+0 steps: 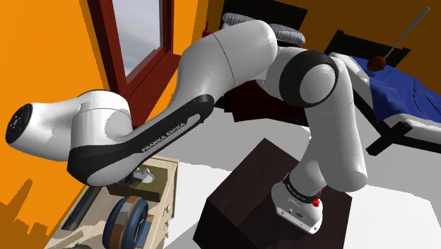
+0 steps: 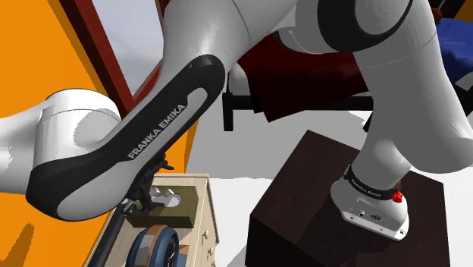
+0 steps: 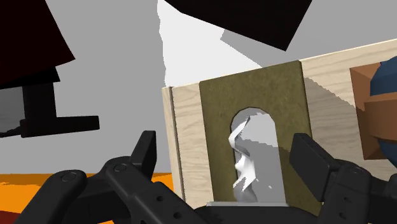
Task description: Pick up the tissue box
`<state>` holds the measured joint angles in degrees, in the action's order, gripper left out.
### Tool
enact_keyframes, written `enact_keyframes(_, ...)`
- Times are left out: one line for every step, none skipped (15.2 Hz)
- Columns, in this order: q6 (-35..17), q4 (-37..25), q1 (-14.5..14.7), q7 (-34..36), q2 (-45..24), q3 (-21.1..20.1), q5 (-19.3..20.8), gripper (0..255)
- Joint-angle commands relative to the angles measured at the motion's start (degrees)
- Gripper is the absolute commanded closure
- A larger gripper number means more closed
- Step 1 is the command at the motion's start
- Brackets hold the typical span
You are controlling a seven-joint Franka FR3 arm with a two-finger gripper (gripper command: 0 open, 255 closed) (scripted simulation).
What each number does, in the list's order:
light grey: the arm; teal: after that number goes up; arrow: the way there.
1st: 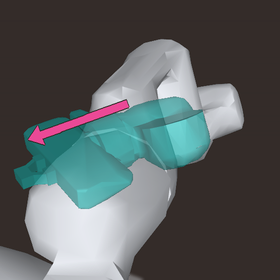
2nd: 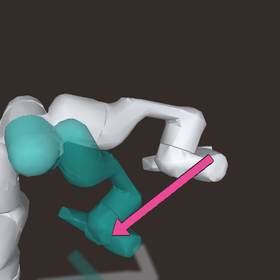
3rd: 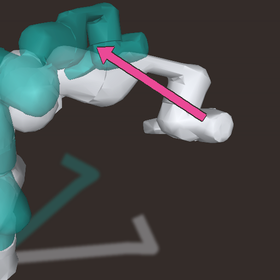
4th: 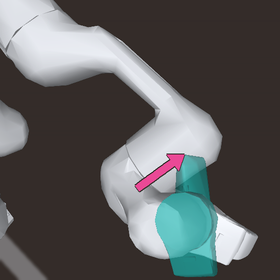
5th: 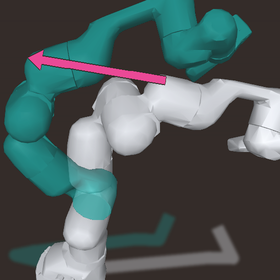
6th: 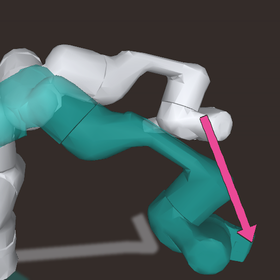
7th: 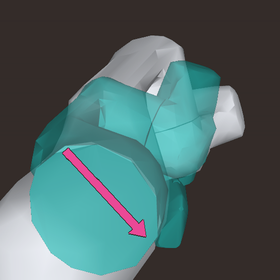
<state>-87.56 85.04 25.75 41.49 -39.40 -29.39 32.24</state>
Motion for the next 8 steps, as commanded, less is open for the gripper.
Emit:
enact_keyframes(-0.86, 0.18, 0.13, 0.36, -0.86, 0.23, 0.37, 0)
enact_keyframes(-1.34, 0.33, 0.16, 0.55, -1.26, 0.34, 0.53, 0)
enact_keyframes(-1.81, 0.47, 0.20, 0.75, -1.66, 0.45, 0.69, 0)
enact_keyframes(-2.55, 0.66, 0.27, 1.05, -2.31, 0.62, 0.96, 0)
enact_keyframes(-2.55, 0.67, 0.27, 1.06, -2.31, 0.62, 0.95, 0)
enact_keyframes(-2.55, 0.66, 0.27, 1.05, -2.31, 0.62, 0.95, 0)
enact_keyframes(-2.52, 0.57, 0.30, 1.05, -2.37, 0.63, 0.97, 255)
enact_keyframes(-2.53, 0.62, 0.27, 1.03, -2.33, 0.63, 0.97, 255)
